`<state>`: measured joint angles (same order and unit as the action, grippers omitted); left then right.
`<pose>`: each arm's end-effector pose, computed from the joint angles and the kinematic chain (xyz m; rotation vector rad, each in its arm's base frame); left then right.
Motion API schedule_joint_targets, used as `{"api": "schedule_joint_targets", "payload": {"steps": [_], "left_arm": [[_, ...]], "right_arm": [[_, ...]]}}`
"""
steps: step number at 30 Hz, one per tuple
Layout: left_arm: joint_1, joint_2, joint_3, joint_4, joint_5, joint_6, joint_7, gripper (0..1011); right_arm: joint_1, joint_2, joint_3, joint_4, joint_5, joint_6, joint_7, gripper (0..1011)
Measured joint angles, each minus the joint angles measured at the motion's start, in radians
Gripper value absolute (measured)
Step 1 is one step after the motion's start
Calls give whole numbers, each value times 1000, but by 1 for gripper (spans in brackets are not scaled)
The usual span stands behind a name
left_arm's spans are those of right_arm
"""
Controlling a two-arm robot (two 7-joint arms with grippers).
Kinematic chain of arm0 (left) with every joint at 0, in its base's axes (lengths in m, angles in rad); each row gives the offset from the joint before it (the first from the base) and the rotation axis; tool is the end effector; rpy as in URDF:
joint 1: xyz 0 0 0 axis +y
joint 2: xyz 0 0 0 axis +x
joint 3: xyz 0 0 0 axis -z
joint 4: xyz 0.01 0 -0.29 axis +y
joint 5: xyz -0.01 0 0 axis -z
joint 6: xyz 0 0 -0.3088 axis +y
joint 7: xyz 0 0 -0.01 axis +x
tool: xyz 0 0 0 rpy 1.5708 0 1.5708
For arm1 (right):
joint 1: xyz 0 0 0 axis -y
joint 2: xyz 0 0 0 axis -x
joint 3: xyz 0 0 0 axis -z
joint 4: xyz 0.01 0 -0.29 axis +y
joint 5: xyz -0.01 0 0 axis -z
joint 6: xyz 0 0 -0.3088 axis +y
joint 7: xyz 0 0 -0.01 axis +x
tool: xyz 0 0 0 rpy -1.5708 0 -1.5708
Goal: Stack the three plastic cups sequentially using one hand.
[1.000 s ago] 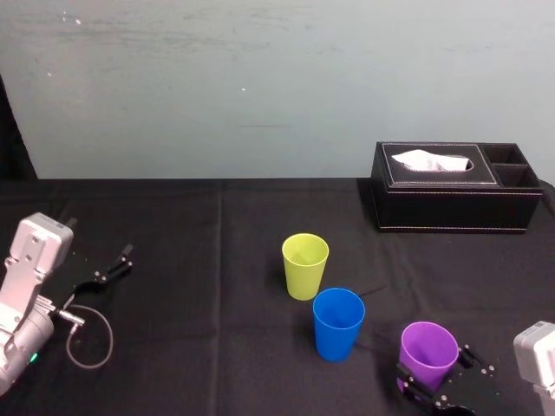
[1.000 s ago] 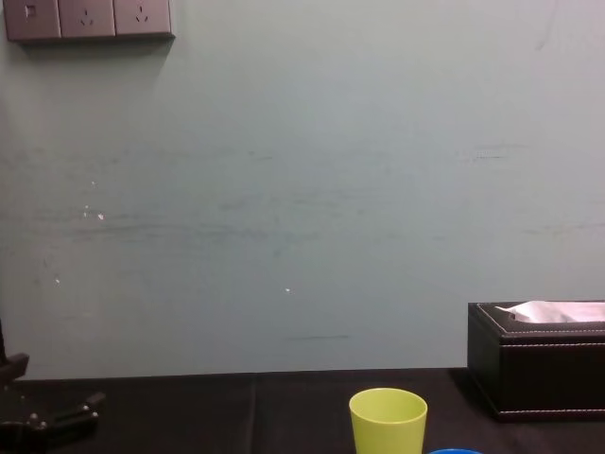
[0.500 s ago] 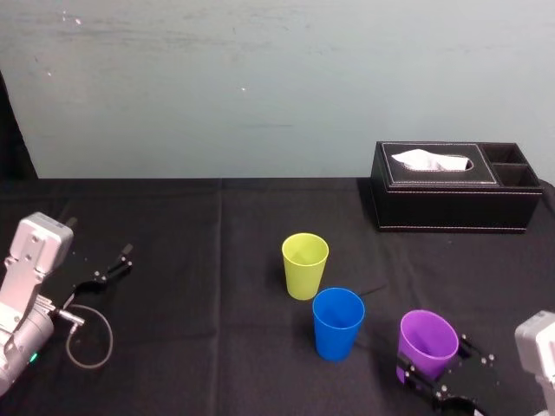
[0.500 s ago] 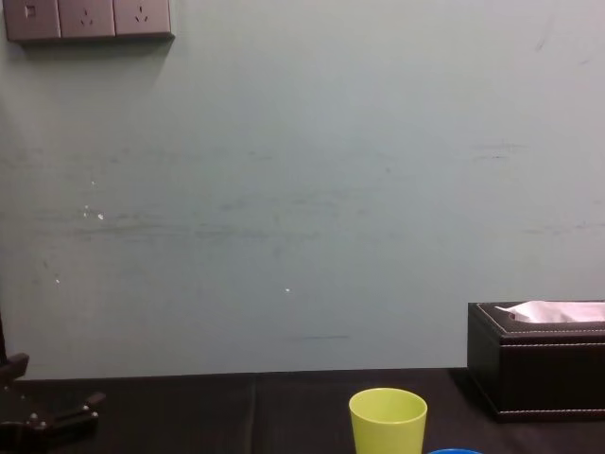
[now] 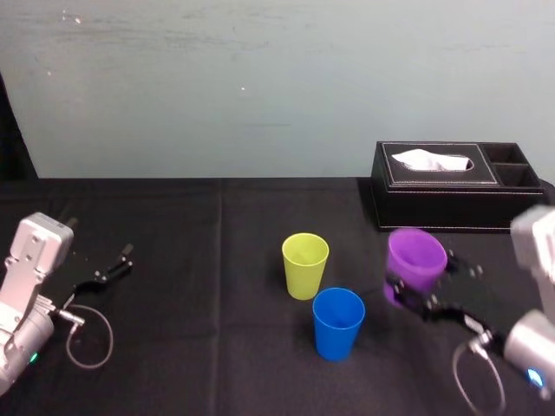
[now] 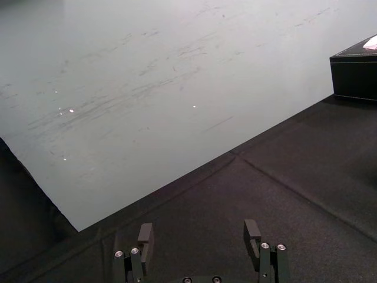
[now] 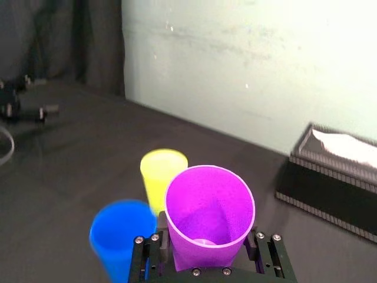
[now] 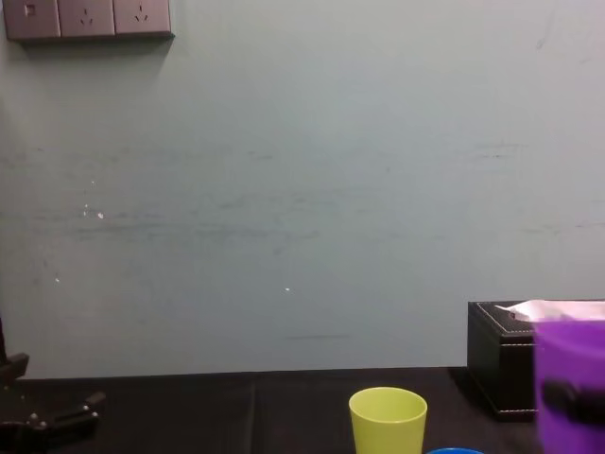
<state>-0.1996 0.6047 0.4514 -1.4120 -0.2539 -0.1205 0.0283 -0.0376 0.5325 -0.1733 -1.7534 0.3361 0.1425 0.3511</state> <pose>0.3581 0.0827 -0.3022 0.3044 -0.2851 1.2480 0.3113 -0.0748 -0.2502 -0.2146 -0.0406 -0.9911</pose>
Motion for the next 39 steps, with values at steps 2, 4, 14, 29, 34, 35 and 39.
{"api": "schedule_joint_targets", "payload": {"steps": [2, 4, 14, 29, 34, 35, 39], "left_arm": [[0, 0, 0, 0, 0, 0, 0, 1000], [0, 0, 0, 0, 0, 0, 0, 1000], [0, 0, 0, 0, 0, 0, 0, 1000], [0, 0, 0, 0, 0, 0, 0, 1000], [0, 0, 0, 0, 0, 0, 0, 1000], [0, 0, 0, 0, 0, 0, 0, 1000], [0, 0, 0, 0, 0, 0, 0, 1000]], "right_arm": [[41, -7, -8, 11, 13, 23, 12, 726], [102, -18, -25, 32, 29, 56, 30, 726], [288, -62, -118, 139, 60, 150, 73, 726], [454, -131, -252, 284, 25, 167, 74, 726], [475, -143, -275, 312, 14, 155, 74, 726], [476, -145, -277, 317, 12, 153, 74, 726], [483, -153, -285, 341, 8, 140, 74, 726]]}}
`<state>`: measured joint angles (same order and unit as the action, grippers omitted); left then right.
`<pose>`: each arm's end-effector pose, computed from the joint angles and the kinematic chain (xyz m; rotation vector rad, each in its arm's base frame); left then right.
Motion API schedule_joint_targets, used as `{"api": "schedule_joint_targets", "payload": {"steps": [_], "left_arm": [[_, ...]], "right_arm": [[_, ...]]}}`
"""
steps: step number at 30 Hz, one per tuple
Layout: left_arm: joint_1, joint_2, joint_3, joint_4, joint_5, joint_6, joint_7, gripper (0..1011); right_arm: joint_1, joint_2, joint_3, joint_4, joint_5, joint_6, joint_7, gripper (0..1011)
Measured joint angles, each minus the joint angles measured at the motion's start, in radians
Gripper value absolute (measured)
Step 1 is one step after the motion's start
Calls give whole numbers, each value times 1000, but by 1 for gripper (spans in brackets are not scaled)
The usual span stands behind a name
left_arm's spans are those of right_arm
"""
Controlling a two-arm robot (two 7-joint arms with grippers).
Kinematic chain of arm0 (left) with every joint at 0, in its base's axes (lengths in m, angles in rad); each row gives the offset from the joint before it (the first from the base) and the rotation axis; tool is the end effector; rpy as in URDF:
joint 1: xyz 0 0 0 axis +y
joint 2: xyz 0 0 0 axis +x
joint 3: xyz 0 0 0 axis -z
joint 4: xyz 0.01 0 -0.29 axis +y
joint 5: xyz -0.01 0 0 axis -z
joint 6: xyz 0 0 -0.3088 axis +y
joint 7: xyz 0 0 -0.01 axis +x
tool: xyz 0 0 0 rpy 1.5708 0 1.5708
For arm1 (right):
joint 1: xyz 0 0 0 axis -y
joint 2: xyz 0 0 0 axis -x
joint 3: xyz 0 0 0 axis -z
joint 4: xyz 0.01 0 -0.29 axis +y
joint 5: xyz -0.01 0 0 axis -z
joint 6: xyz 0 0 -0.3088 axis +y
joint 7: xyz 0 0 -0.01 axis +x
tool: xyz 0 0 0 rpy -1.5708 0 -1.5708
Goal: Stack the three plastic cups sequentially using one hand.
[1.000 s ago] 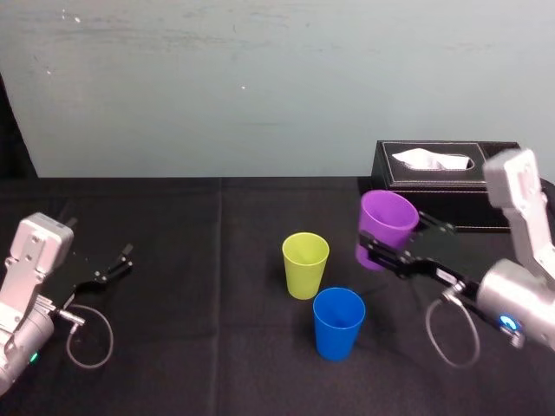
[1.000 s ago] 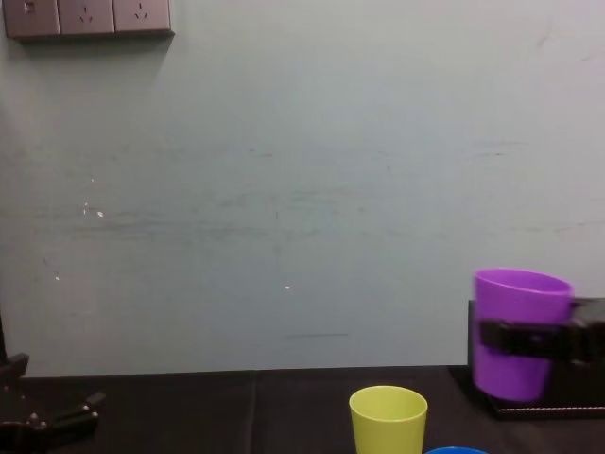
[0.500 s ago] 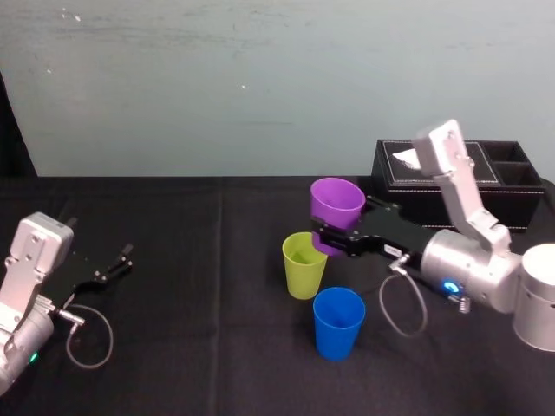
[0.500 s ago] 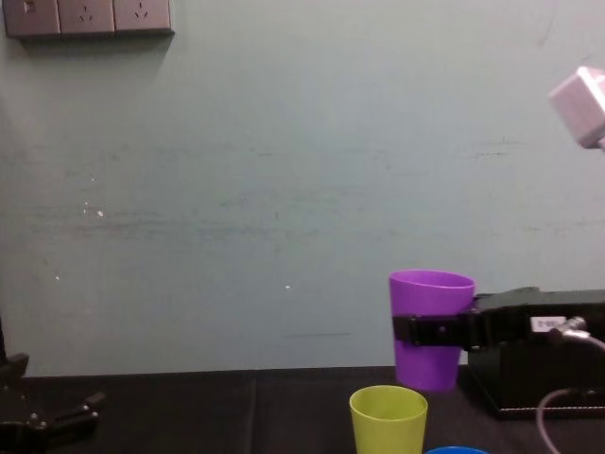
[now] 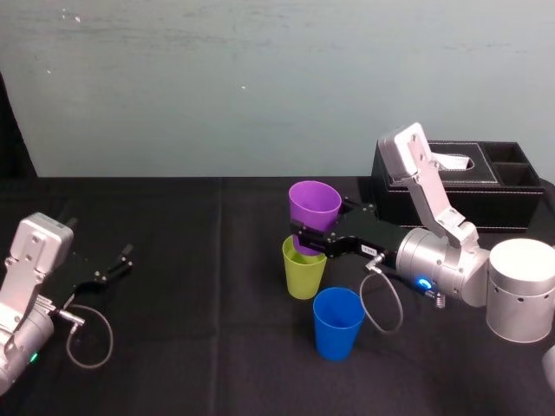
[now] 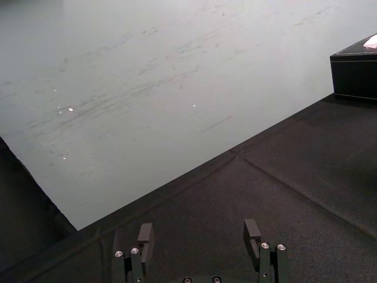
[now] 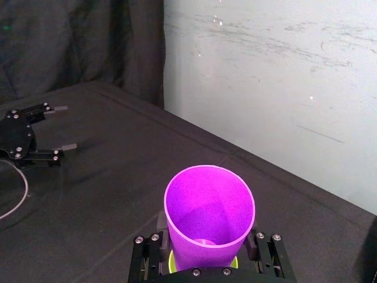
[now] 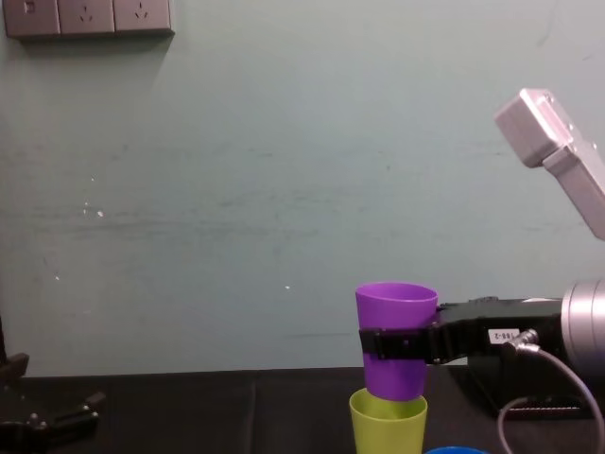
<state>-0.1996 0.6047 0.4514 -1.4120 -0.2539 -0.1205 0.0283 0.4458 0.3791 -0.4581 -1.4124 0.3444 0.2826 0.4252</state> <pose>0.3581 0.0827 -0.3022 0.3044 -0.2851 1.2480 0.4247 0.0027 -0.2190 -0.2513 0.0160 -0.8177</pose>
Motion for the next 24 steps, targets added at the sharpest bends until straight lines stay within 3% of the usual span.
{"api": "schedule_joint_targets", "payload": {"steps": [24], "left_arm": [[0, 0, 0, 0, 0, 0, 0, 1000]], "right_arm": [[9, -25, -17, 58, -23, -18, 0, 726]]}}
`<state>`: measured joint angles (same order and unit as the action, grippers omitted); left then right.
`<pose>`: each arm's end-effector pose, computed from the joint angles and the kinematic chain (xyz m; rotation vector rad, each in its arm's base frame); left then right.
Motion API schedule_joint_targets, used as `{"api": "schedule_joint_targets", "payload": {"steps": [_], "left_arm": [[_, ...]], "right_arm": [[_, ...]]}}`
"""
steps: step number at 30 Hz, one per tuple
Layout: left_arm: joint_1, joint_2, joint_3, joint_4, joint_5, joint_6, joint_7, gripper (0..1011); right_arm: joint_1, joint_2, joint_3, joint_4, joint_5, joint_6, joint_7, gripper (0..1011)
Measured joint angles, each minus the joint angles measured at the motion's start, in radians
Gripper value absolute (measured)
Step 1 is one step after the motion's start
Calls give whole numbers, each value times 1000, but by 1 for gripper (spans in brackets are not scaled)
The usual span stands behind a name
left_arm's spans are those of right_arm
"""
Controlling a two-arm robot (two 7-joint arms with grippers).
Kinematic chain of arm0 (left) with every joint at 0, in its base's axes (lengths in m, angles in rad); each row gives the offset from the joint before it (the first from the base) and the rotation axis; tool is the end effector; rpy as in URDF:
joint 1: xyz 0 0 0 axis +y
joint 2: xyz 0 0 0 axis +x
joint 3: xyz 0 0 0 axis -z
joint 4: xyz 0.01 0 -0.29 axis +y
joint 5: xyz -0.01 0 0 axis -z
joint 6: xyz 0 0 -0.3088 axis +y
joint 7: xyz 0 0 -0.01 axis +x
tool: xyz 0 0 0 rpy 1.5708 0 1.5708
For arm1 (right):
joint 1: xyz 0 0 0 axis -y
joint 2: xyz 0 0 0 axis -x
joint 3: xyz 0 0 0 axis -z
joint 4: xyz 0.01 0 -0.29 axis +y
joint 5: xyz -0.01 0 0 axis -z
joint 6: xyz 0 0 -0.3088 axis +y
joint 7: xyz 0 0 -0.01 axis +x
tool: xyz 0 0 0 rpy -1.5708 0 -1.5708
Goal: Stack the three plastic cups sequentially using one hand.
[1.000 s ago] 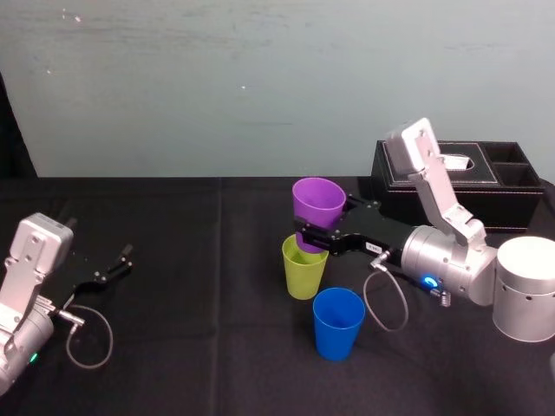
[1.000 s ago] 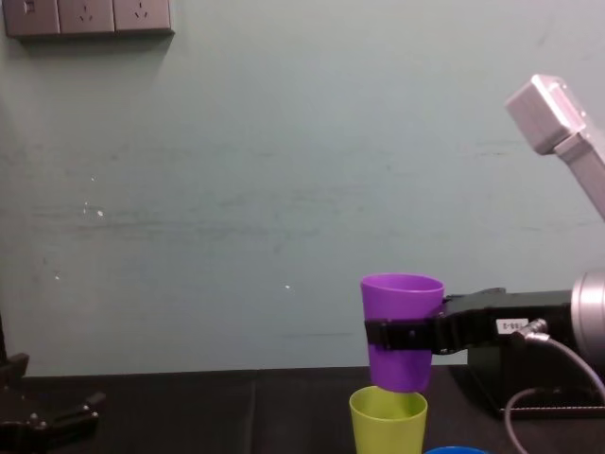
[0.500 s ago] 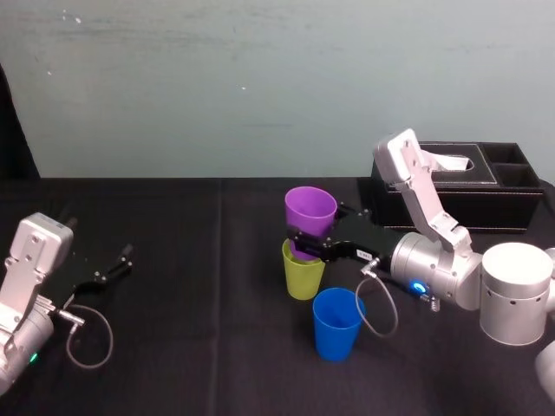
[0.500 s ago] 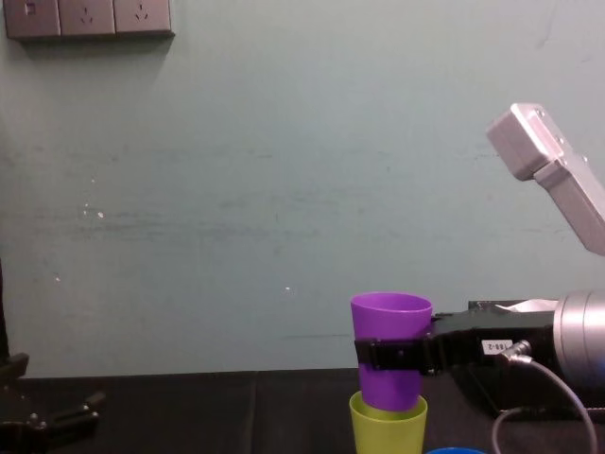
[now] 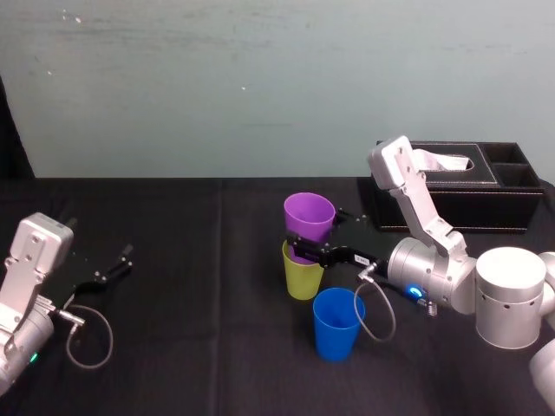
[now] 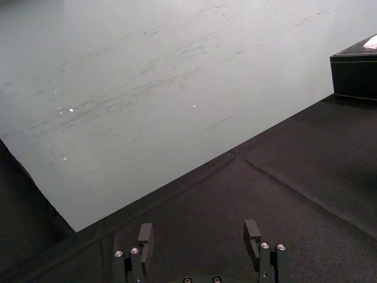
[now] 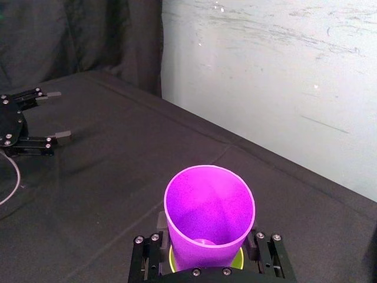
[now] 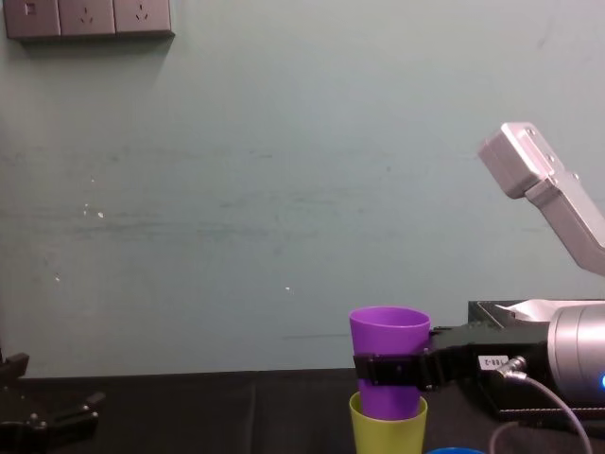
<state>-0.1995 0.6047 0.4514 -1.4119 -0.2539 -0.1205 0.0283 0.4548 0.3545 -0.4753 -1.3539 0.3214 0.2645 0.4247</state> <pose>0.3581 0.0827 -0.3023 0.3046 -0.2850 1.2480 0.4290 0.0086 -0.2338 -0.2751 0.0295 -0.8178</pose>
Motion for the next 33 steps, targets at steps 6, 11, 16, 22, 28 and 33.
{"api": "schedule_joint_targets", "payload": {"steps": [6, 11, 16, 22, 28, 33], "left_arm": [[0, 0, 0, 0, 0, 0, 0, 1000], [0, 0, 0, 0, 0, 0, 0, 1000], [0, 0, 0, 0, 0, 0, 0, 1000], [0, 0, 0, 0, 0, 0, 0, 1000], [0, 0, 0, 0, 0, 0, 0, 1000], [0, 0, 0, 0, 0, 0, 0, 1000]], "right_arm": [[0, -5, 1, 13, -5, -2, -1, 724], [1, -13, 3, 28, -4, -1, 0, 726], [1, -12, 4, 27, -4, -1, 0, 726], [1, -11, 3, 25, -4, -1, -1, 762], [1, -10, 3, 23, -4, -1, -1, 883], [1, -10, 3, 23, -4, -1, -1, 1004]]}}
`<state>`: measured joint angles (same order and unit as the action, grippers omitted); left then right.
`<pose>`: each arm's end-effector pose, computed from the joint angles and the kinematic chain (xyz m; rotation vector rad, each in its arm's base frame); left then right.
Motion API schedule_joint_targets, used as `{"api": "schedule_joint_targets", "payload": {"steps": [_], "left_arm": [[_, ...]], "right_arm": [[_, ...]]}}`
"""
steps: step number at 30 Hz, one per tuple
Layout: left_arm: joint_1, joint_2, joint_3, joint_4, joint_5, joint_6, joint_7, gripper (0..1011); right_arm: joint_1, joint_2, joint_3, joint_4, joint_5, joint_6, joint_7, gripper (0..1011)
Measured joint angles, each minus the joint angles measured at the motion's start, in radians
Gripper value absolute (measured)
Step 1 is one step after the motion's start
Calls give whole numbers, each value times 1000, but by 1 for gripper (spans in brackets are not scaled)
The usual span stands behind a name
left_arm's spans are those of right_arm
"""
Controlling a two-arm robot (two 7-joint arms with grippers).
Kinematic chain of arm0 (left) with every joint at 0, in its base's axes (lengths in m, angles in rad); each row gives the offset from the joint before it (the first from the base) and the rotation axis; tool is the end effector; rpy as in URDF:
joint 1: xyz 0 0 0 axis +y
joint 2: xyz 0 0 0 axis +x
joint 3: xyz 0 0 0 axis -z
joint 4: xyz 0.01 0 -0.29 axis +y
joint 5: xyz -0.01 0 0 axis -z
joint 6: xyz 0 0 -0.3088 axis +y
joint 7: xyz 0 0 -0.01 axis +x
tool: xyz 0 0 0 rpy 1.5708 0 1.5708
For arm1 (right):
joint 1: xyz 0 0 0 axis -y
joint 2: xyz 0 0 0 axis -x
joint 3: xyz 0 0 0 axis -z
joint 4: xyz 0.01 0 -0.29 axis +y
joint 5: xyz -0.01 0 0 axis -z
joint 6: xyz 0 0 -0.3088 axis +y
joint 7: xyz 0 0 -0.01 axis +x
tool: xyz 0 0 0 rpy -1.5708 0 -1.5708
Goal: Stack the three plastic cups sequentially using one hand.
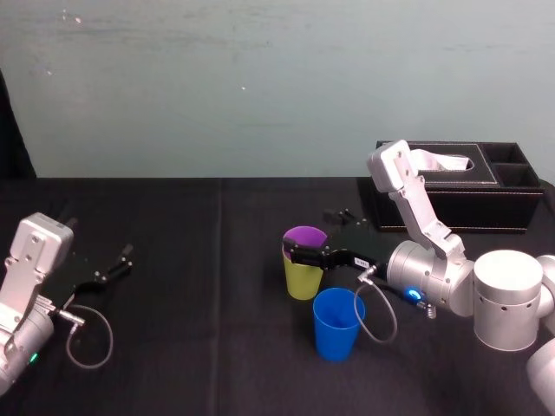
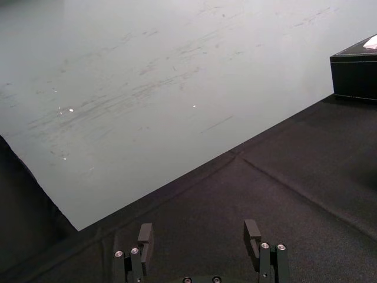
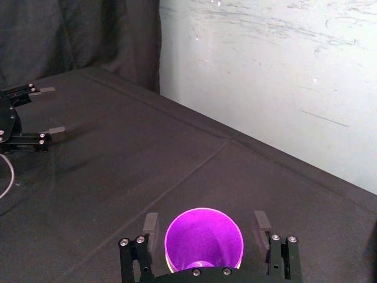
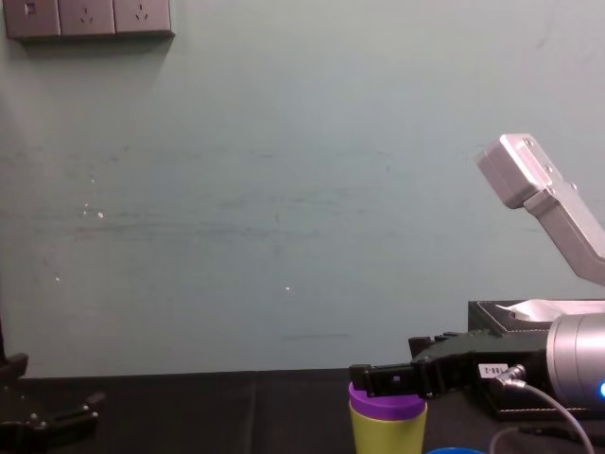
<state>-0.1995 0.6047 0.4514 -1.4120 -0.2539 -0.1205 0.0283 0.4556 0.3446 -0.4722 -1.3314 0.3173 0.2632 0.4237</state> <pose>0.3581 0.0827 -0.3023 0.3045 -0.2850 1.2480 0.4306 0.0086 -0.2392 -0.2805 0.0443 -0.8257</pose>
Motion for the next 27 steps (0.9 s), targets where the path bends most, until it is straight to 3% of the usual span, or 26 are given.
{"api": "schedule_joint_targets", "payload": {"steps": [8, 12, 21, 23, 27], "left_arm": [[0, 0, 0, 0, 0, 0, 0, 1000], [0, 0, 0, 0, 0, 0, 0, 1000], [0, 0, 0, 0, 0, 0, 0, 1000], [0, 0, 0, 0, 0, 0, 0, 1000], [0, 0, 0, 0, 0, 0, 0, 1000]], "right_arm": [[0, 1, 0, -1, 0, 0, 0, 1004], [-15, 10, 10, -32, 2, -5, -5, 1004], [-99, 67, 70, -177, 37, 6, -21, 1004], [-145, 100, 95, -242, 60, 15, -21, 1004], [-200, 135, 125, -306, 88, 18, -24, 1004]]}}
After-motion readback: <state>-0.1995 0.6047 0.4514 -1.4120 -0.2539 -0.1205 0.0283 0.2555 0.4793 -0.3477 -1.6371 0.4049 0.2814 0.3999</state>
